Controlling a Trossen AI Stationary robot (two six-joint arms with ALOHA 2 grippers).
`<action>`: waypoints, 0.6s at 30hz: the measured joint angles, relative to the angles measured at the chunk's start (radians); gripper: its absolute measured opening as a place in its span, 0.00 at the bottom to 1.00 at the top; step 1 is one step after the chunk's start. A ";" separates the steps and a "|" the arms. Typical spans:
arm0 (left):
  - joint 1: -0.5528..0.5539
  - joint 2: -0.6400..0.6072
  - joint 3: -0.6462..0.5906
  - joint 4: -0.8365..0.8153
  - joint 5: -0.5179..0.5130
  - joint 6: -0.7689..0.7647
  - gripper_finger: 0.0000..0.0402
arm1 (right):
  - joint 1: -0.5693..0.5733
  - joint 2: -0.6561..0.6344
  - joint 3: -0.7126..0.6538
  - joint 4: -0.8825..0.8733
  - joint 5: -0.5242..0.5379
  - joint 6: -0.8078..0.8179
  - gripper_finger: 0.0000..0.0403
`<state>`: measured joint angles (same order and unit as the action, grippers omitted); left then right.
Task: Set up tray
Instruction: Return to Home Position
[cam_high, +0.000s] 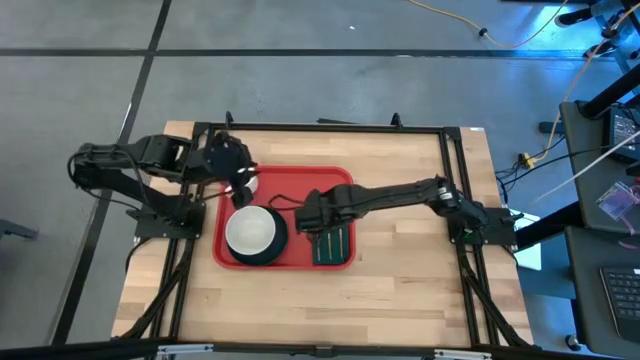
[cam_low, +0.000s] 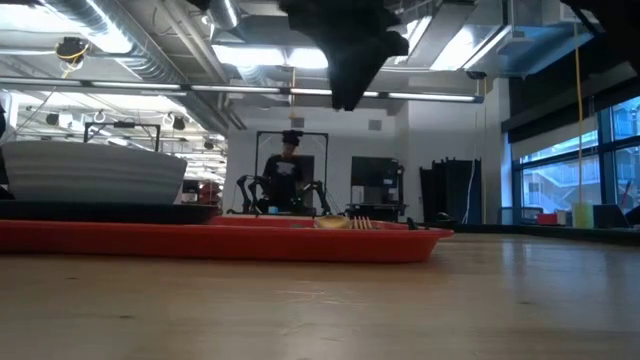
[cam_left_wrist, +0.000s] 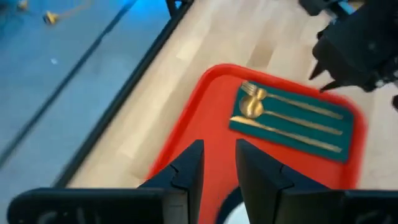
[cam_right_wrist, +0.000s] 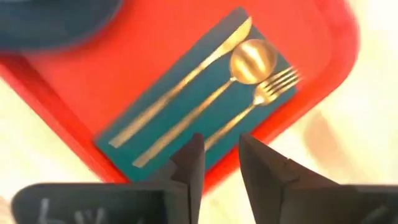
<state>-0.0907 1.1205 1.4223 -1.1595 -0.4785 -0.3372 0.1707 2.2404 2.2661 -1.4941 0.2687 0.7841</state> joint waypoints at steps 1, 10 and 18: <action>-0.011 -0.004 0.000 -0.004 -0.001 -0.039 0.21 | -0.001 -0.013 -0.022 0.004 0.001 -0.066 0.23; -0.211 -0.004 -0.027 -0.108 -0.157 -0.397 0.13 | 0.001 -0.279 -0.468 0.399 -0.138 -0.442 0.05; -0.422 -0.072 -0.112 -0.073 -0.403 -0.480 0.02 | 0.020 -0.802 -1.062 0.879 -0.115 -0.477 0.05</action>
<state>-0.5124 1.0489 1.3101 -1.2322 -0.8812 -0.8169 0.1912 1.4386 1.2042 -0.6148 0.1542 0.3068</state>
